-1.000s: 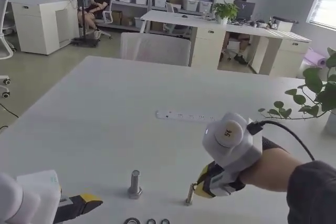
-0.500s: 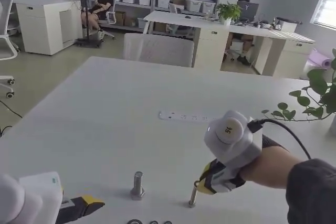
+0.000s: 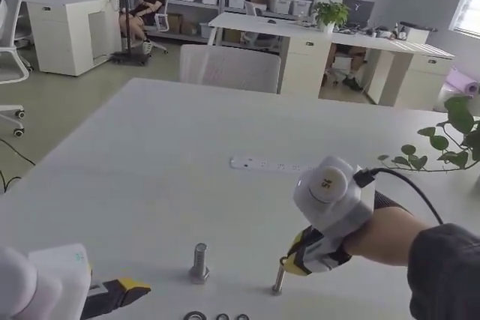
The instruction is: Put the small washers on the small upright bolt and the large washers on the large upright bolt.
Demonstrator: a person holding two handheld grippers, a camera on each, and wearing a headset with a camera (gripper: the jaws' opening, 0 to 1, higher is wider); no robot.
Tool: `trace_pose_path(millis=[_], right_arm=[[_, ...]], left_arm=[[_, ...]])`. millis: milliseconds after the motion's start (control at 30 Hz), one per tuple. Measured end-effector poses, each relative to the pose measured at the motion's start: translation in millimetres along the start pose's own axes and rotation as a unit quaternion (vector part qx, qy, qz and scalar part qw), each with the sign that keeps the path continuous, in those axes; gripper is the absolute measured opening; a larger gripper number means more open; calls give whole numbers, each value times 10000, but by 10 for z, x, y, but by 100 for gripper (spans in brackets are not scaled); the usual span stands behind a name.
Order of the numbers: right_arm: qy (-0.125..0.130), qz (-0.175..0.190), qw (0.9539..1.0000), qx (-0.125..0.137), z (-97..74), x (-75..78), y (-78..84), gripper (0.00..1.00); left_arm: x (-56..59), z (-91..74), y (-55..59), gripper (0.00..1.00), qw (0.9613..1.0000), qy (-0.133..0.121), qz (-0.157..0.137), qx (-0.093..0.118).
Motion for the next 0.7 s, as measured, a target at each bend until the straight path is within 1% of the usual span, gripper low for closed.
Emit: trace_pose_path(millis=[167,333,700], right_arm=[[-8,-9,10000,17,18,12,-20,13],[-40,20,10000,-43,49,17,16,13],[-68,38,10000,-46,72,26,8,13]], left_arm=[[-7,-2,2,90,10000,-6,-4,-3],[-12,-6,2,90,10000,-16,-8,4],[-34,-7,19,90,10000,-31,-12,-2]])
Point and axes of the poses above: the centre of the closed fingertips' face, and the gripper's own axes: z roughly forward along the fingers, x roughly to its right, y roughly out of its underside, the point moved 1 cm from there along -z, roughly backward along the fingers, and after that the axes turned 13 degrees about -y, right-handed, at the moved point
